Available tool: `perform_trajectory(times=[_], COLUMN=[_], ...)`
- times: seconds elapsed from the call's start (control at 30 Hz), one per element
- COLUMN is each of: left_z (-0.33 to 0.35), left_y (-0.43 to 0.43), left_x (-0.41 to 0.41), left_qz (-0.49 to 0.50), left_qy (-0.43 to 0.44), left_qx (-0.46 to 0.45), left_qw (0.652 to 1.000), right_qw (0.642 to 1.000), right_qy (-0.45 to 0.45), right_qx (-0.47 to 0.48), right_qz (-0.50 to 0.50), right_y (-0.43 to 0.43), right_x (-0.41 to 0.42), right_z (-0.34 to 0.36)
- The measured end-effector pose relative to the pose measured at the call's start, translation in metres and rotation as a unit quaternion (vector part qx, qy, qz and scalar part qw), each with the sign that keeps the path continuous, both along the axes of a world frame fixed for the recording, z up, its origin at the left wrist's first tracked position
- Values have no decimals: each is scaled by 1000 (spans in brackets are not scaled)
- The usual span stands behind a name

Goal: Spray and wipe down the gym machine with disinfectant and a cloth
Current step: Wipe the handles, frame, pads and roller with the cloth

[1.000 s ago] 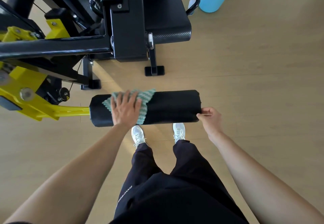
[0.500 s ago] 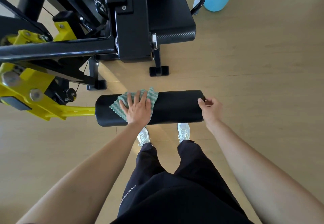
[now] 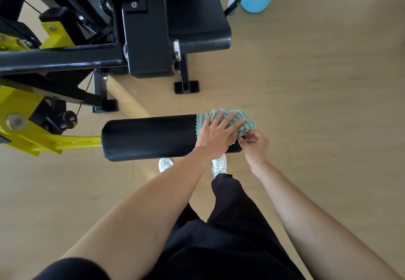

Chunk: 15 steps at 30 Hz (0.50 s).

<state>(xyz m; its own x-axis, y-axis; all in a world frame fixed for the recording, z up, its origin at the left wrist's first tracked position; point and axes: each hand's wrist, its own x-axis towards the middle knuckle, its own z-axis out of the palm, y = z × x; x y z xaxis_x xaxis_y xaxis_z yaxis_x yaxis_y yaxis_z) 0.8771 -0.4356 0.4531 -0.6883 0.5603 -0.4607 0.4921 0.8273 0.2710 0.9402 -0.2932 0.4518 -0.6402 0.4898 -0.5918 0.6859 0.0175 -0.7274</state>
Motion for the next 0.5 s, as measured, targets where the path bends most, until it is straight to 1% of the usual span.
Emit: perform_trajectory(times=[0.13, 0.23, 0.33, 0.4, 0.5], left_z=[3, 3, 2, 2, 3], left_y=[-63, -128, -190, -219, -240], left_x=[-3, 0, 1, -2, -11], left_qz=[119, 231, 341, 404, 523], left_qy=[11, 27, 27, 12, -29], left_qx=[-23, -59, -104, -126, -118], left_qw=[993, 971, 934, 906, 844], right_qw=[1000, 1000, 1000, 1000, 1000], right_qy=[4, 6, 8, 7, 4], right_qx=[-15, -14, -19, -18, -18], right_qz=[-6, -3, 6, 9, 3], right_y=[-3, -3, 0, 0, 0], right_x=[2, 4, 5, 5, 5], right_z=[-2, -2, -2, -1, 1])
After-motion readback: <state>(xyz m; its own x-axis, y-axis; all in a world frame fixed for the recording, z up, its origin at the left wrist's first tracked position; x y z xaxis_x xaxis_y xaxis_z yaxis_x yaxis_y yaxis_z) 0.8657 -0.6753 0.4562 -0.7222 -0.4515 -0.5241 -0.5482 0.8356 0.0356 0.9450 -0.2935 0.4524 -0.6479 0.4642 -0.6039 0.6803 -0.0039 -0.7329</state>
